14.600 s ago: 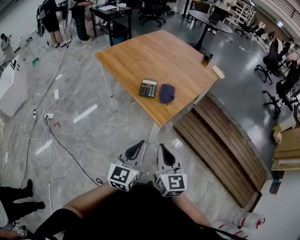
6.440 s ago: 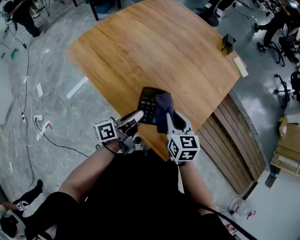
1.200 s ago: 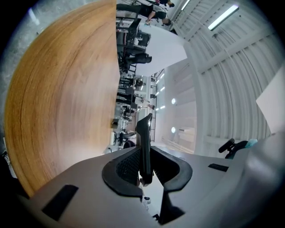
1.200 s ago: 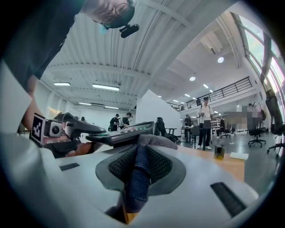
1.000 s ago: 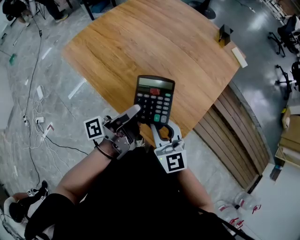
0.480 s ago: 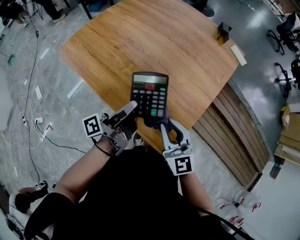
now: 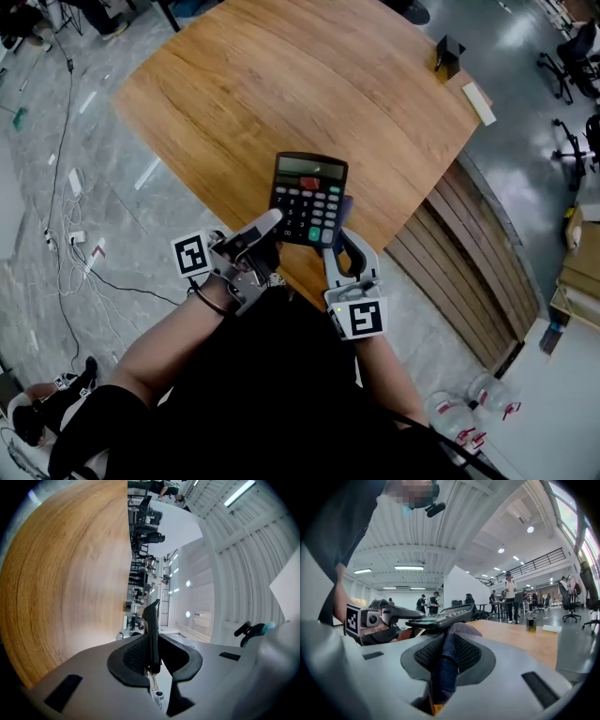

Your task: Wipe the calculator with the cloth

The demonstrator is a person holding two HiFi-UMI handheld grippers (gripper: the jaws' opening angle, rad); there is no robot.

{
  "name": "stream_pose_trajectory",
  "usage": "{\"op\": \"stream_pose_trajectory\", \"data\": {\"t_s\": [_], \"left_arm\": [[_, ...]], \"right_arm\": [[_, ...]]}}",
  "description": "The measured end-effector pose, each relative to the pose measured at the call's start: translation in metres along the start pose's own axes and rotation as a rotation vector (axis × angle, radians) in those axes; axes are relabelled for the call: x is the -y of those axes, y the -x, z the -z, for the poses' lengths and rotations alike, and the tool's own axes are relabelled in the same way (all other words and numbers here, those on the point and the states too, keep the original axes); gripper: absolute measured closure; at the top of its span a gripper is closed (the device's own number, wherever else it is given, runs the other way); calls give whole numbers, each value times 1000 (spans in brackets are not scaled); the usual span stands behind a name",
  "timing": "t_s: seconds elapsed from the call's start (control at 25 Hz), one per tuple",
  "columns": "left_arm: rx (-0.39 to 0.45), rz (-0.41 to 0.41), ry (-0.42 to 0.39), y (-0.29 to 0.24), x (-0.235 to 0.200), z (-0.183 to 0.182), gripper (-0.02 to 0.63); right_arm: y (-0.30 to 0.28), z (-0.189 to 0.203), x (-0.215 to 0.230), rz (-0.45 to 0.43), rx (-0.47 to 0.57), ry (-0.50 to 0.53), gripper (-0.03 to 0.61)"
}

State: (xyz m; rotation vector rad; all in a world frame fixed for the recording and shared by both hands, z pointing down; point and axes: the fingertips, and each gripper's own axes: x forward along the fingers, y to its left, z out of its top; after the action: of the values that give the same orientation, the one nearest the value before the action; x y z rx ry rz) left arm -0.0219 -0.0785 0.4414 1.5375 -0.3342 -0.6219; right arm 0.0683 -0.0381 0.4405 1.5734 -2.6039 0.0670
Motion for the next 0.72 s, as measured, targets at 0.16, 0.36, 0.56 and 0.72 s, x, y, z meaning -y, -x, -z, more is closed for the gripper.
{"op": "stream_pose_trajectory", "data": {"t_s": [0.16, 0.36, 0.56, 0.72], "left_arm": [[2, -21, -9, -15, -12, 2, 543], [29, -83, -56, -10, -32, -6, 543], [75, -150, -79, -24, -60, -13, 543], [90, -189, -69, -20, -80, -15, 543]], "right_arm": [[-4, 10, -22, -110, -24, 5, 511], [7, 32, -45, -223, -110, 10, 511], [28, 51, 6, -184, -181, -57, 511], [33, 62, 67, -20, -191, -123, 511]]}}
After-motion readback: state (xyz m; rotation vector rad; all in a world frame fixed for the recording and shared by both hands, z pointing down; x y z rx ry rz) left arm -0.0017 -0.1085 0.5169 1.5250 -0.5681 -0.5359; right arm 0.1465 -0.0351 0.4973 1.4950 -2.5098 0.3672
